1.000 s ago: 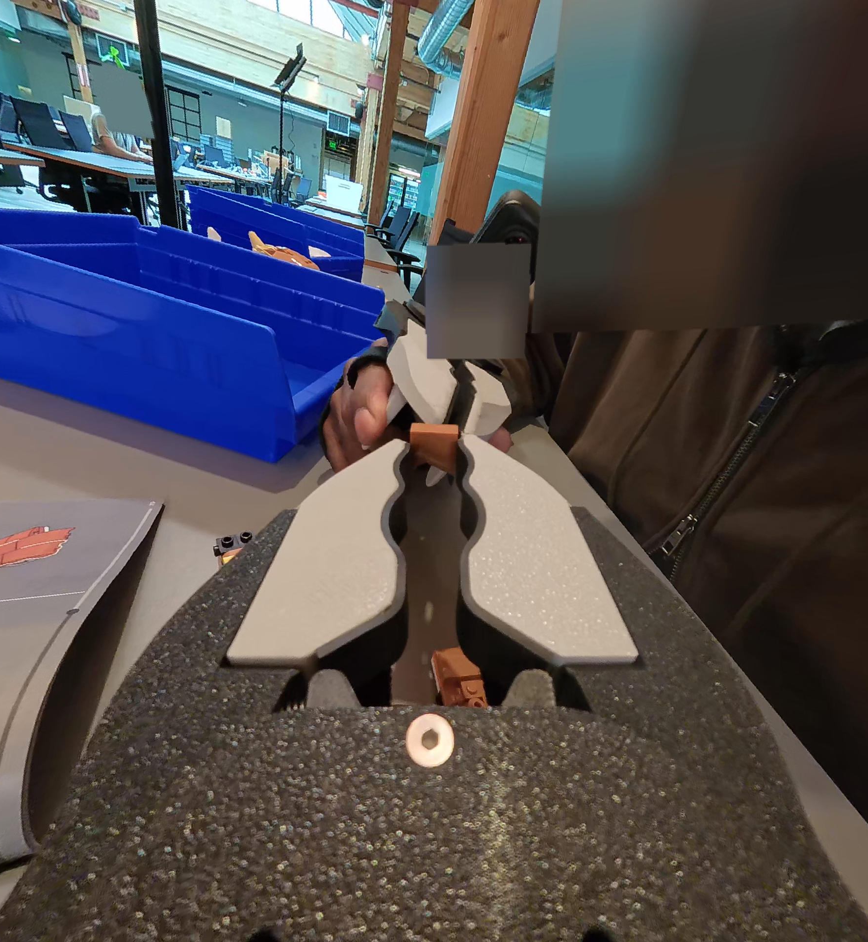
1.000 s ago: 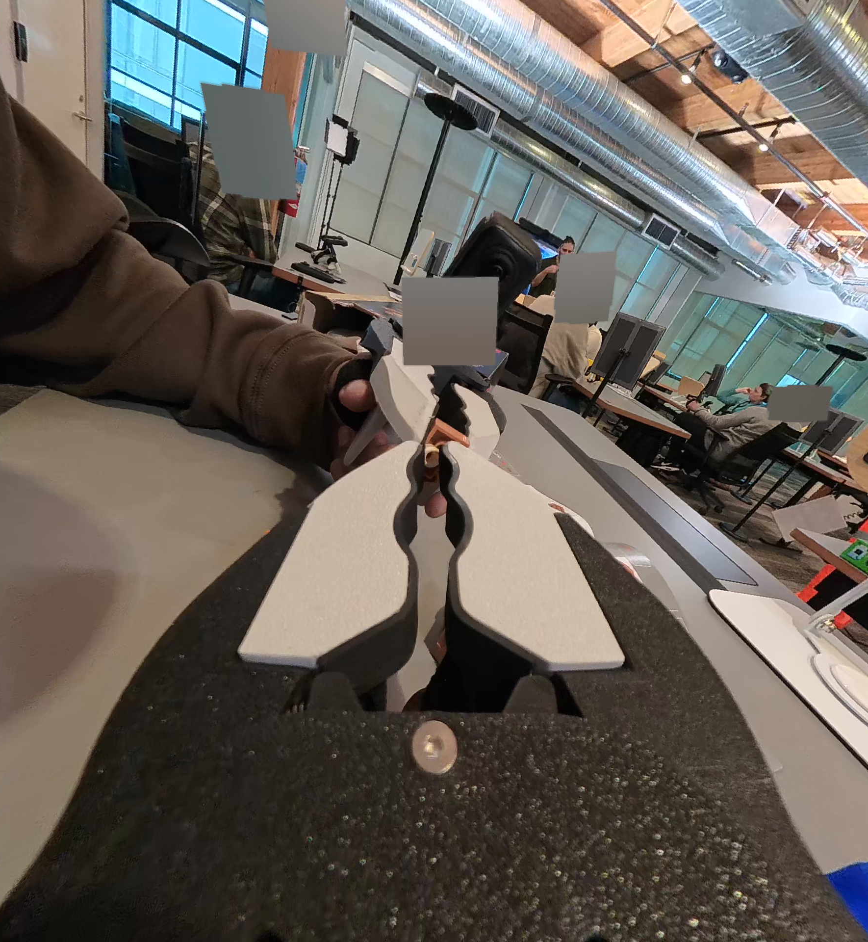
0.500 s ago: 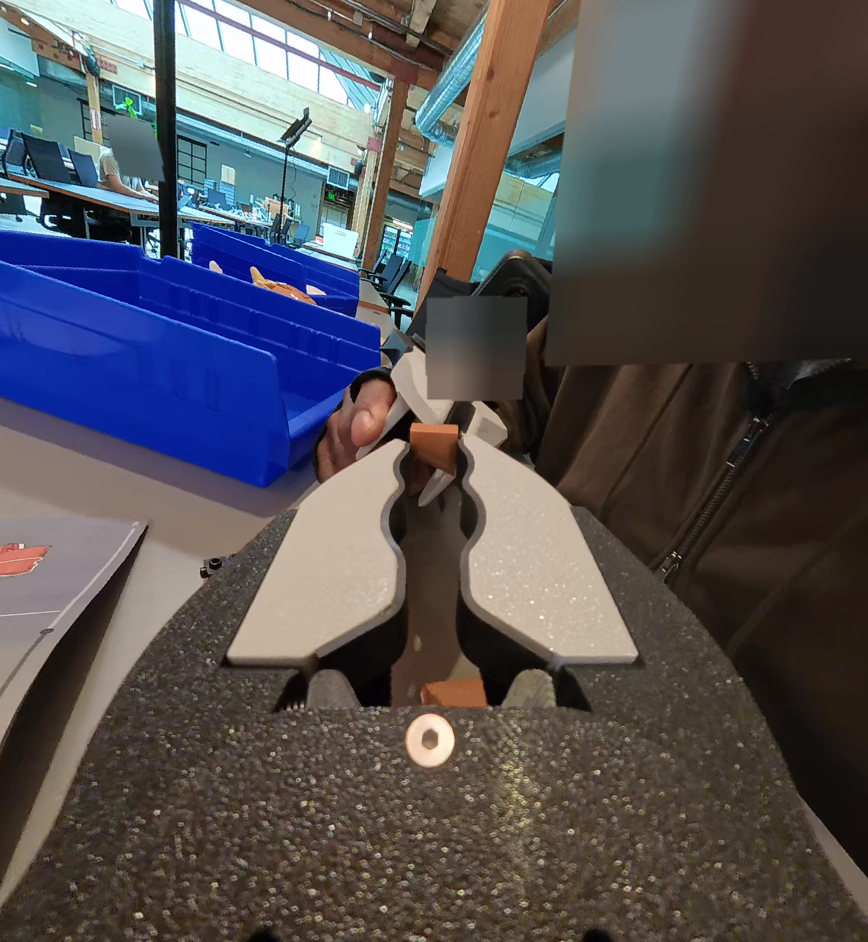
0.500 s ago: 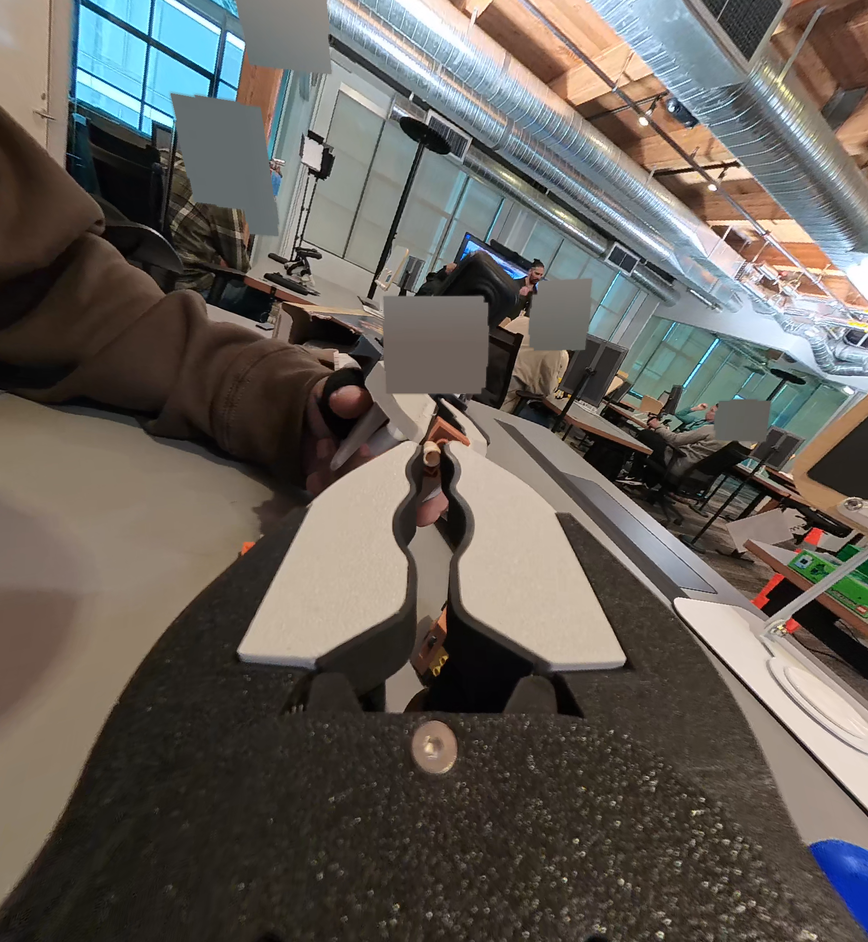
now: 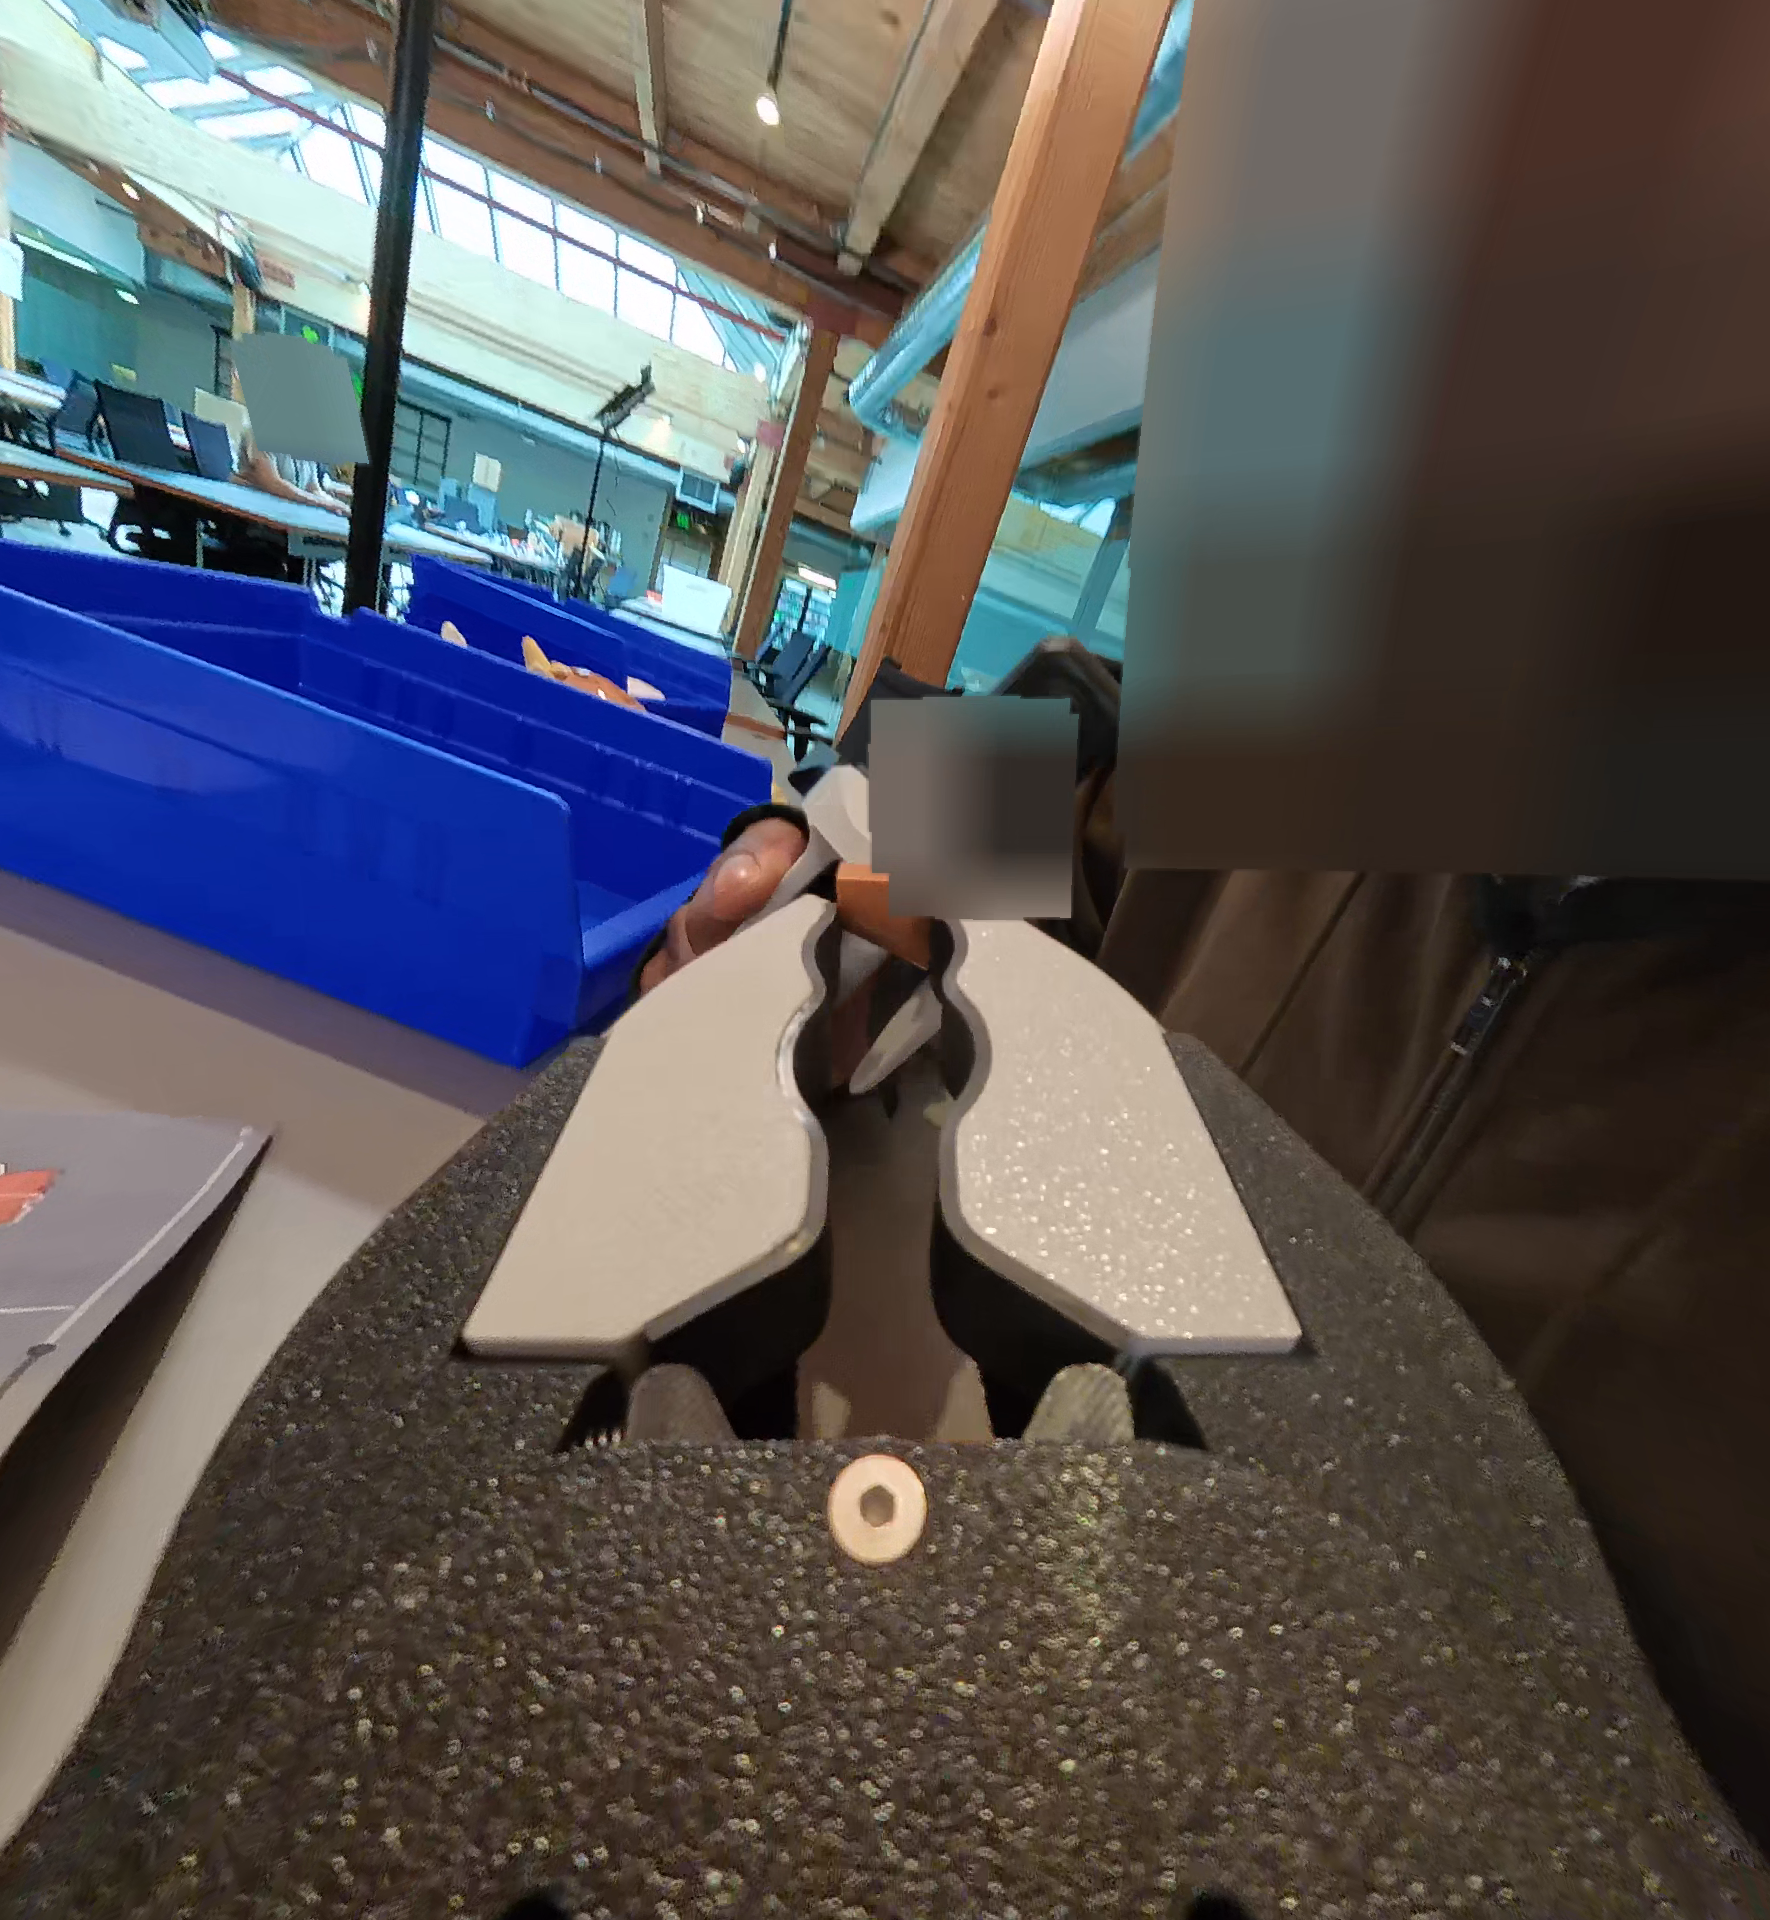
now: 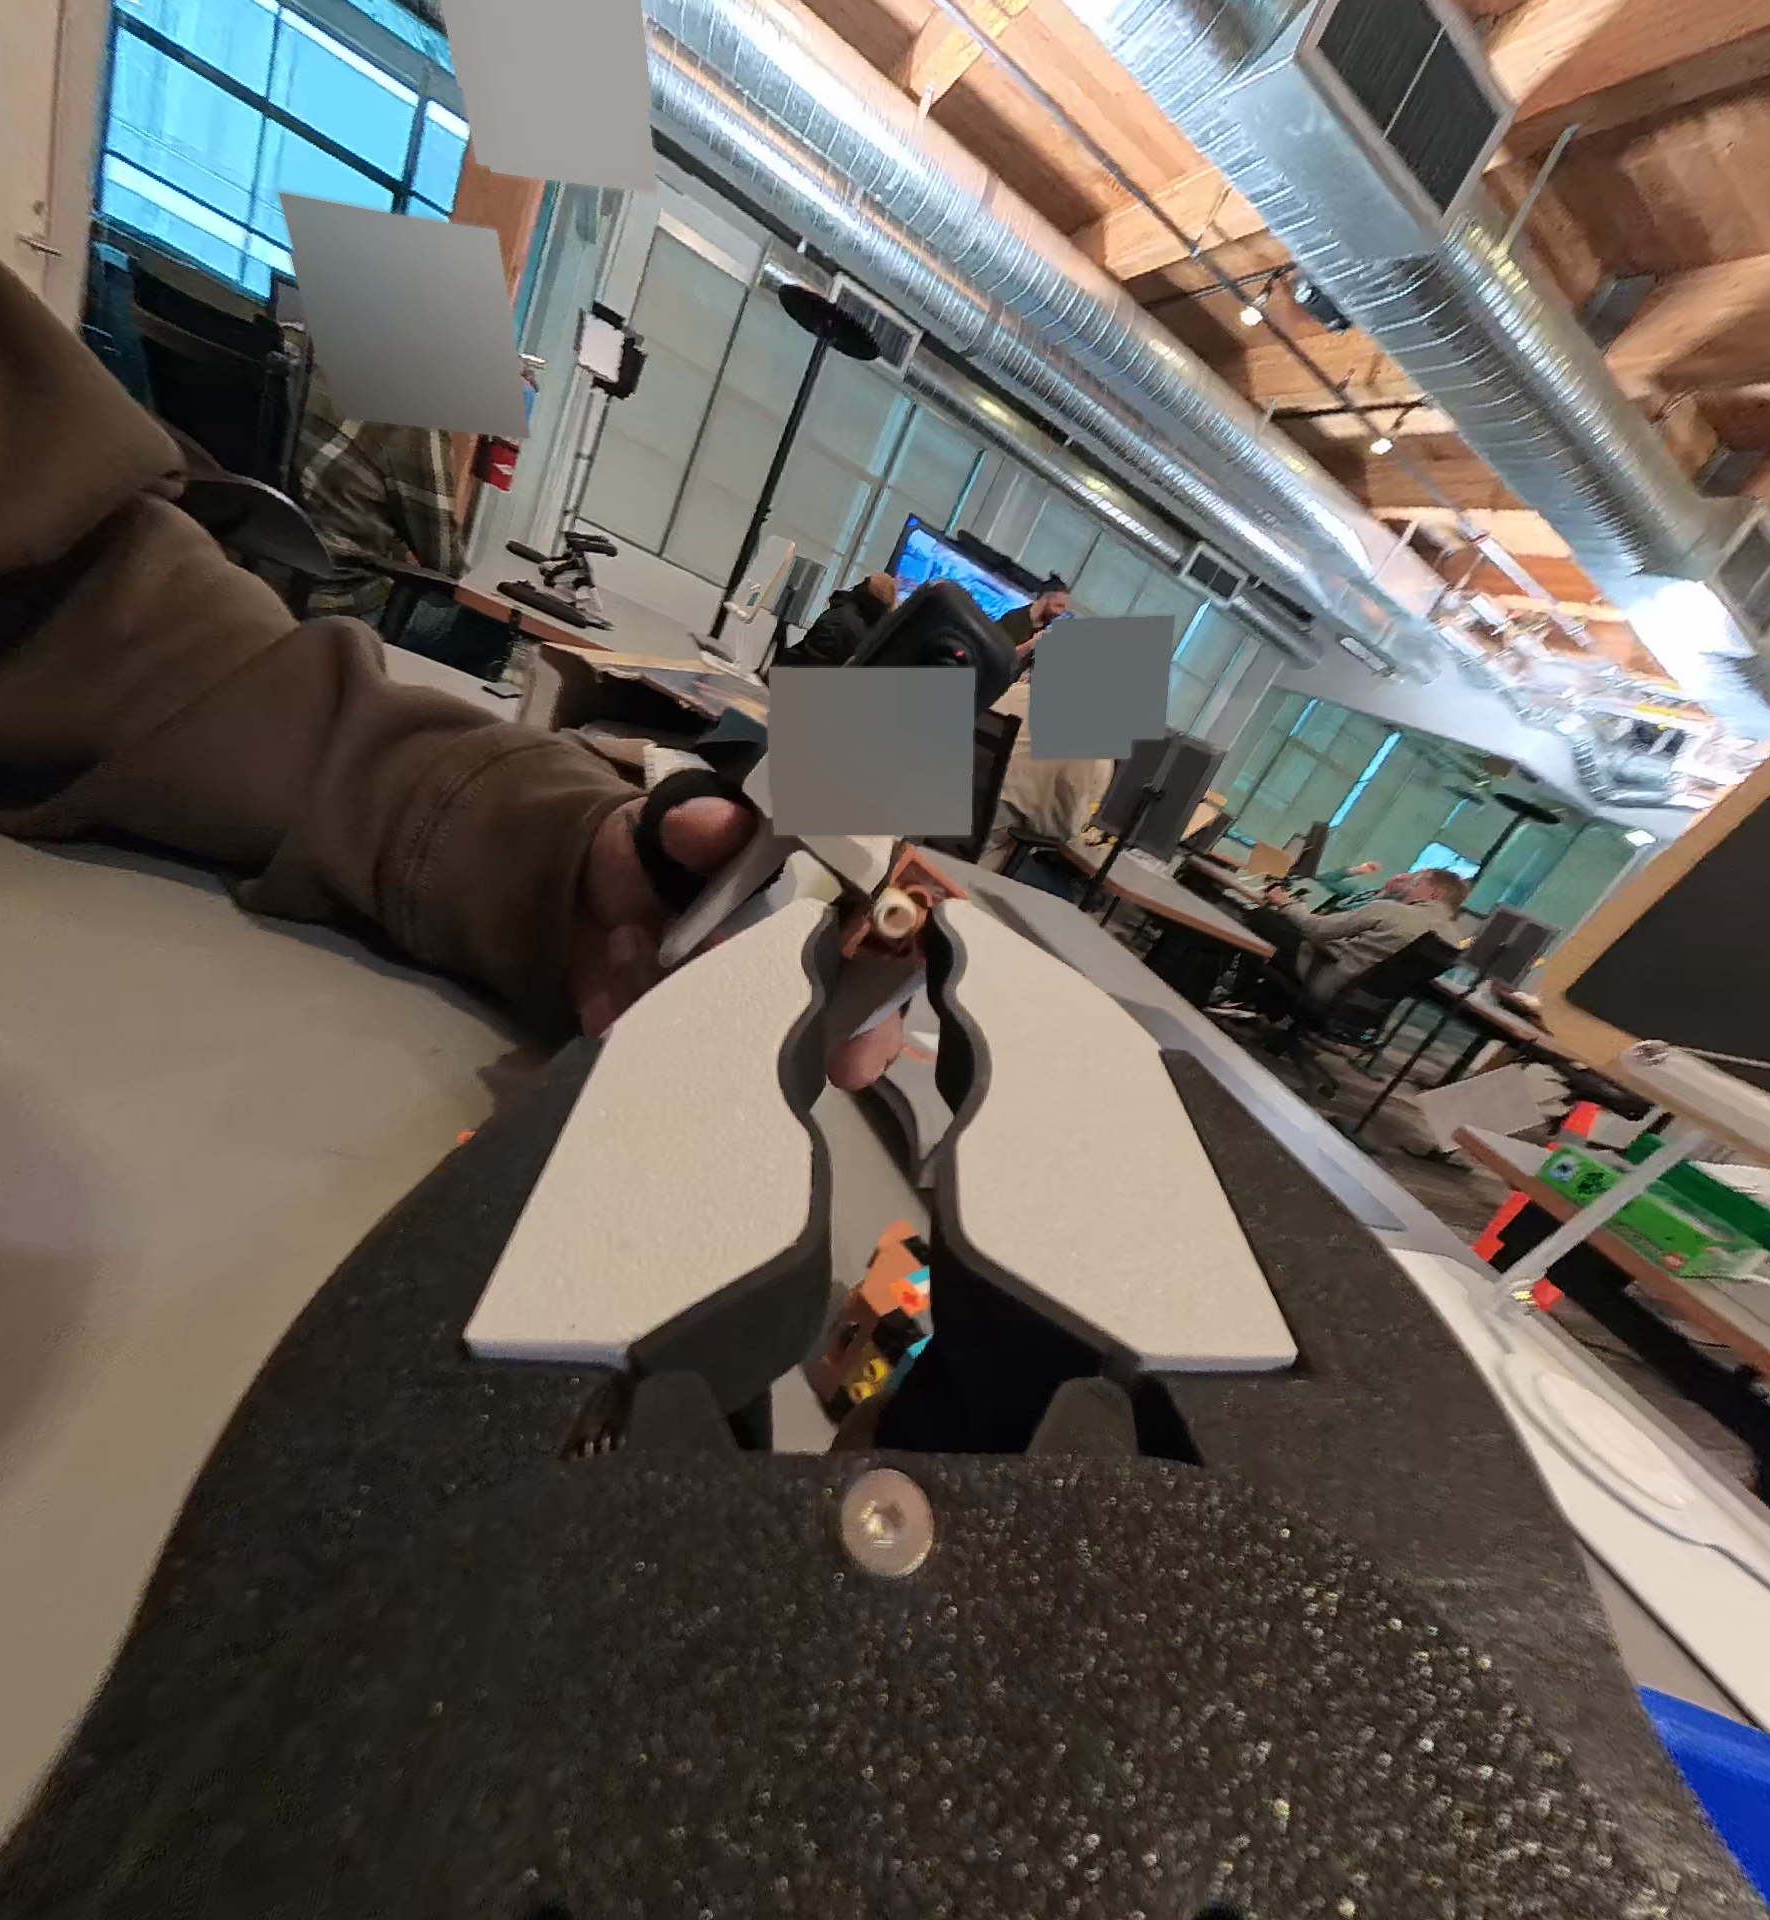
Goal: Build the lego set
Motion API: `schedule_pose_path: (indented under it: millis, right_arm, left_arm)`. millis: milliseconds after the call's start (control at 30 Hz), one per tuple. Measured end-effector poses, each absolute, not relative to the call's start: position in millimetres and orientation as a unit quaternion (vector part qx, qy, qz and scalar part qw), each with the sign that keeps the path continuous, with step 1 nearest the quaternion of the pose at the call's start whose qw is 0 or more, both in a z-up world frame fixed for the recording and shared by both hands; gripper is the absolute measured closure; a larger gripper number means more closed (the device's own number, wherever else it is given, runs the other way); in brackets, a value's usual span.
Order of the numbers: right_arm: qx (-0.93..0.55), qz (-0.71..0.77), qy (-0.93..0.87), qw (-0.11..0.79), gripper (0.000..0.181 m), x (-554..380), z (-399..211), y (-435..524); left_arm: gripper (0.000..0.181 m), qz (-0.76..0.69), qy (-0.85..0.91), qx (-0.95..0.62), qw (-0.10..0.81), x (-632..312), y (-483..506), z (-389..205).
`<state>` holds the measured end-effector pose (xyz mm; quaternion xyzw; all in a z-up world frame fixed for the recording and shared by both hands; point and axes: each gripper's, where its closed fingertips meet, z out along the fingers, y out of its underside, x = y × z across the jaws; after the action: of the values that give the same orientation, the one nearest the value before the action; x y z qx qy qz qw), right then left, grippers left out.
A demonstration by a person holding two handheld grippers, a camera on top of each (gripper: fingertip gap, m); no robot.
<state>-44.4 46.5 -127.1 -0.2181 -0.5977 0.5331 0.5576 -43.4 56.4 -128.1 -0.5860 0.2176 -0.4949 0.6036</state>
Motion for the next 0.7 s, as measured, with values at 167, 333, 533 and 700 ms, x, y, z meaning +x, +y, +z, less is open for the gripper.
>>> schedule_pose_path:
  millis: [167, 333, 533, 700]
  right_arm:
    - [-0.212, 0.504, -0.570, 0.613, 0.157, -42, -115, 55]
    - [-0.195, 0.444, -0.553, 0.678, 0.148, -41, -107, 58]
    - [-0.170, 0.369, -0.530, 0.745, 0.140, -40, -96, 58]
    - [-0.164, 0.334, -0.520, 0.769, 0.140, -41, -93, 59]
  left_arm:
    - [0.165, -0.508, 0.175, -0.555, 0.635, -46, 60, -109]
    - [0.165, -0.520, 0.120, -0.533, 0.656, -45, 67, -97]
    - [0.165, -0.527, 0.087, -0.525, 0.663, -37, 71, -93]
    - [0.165, -0.540, 0.067, -0.518, 0.660, -33, 74, -94]
